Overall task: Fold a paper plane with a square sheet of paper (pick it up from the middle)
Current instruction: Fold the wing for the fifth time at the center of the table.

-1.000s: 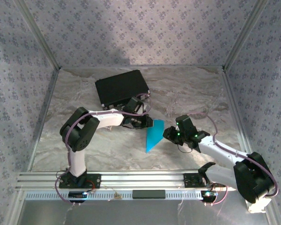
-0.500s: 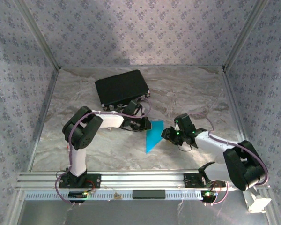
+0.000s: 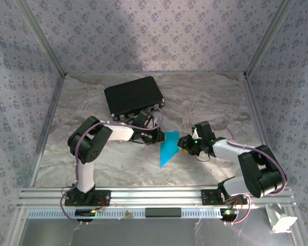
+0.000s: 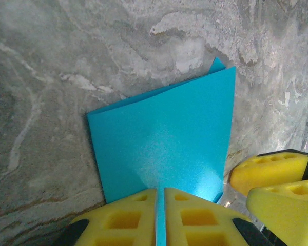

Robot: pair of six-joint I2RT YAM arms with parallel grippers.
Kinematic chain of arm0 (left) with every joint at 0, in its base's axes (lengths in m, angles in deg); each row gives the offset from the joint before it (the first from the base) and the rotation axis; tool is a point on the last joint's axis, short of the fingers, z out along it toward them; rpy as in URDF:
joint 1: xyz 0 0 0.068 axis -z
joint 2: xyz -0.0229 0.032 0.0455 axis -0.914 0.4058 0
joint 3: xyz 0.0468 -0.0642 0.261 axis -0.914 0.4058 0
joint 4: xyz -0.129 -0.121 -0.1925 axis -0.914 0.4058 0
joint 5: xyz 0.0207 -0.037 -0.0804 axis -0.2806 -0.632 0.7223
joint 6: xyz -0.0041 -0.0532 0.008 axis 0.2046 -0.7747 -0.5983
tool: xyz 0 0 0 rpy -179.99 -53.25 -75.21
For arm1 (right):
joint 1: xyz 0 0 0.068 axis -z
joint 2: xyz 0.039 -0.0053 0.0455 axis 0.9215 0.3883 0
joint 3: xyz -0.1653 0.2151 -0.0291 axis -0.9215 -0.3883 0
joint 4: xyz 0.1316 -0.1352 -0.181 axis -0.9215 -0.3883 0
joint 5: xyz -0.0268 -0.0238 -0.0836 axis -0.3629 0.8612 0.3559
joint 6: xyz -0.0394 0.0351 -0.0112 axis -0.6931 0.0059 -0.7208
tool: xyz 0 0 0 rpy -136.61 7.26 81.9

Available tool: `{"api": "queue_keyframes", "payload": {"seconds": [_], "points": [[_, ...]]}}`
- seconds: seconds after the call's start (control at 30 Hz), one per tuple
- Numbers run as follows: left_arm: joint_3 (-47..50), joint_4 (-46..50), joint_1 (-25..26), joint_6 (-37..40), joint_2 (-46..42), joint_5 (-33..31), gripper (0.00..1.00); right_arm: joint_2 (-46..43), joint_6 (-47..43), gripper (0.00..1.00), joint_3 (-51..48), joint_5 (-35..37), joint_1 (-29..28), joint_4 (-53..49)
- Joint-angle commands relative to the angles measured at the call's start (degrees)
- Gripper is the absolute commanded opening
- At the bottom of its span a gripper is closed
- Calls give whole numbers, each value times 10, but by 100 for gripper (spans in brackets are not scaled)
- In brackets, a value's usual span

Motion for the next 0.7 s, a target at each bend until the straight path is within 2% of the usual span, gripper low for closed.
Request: {"api": "queue_keyframes", "payload": {"seconds": [0.0, 0.3, 0.67], "points": [[20, 37, -1, 2, 25, -20, 12, 19, -26, 38, 24, -27, 4, 12], [21, 35, -2, 3, 26, -18, 11, 40, -42, 37, 31, -13, 14, 8], [23, 20, -5, 0, 34, -7, 11, 56, -48, 36, 23, -68, 9, 43]]}}
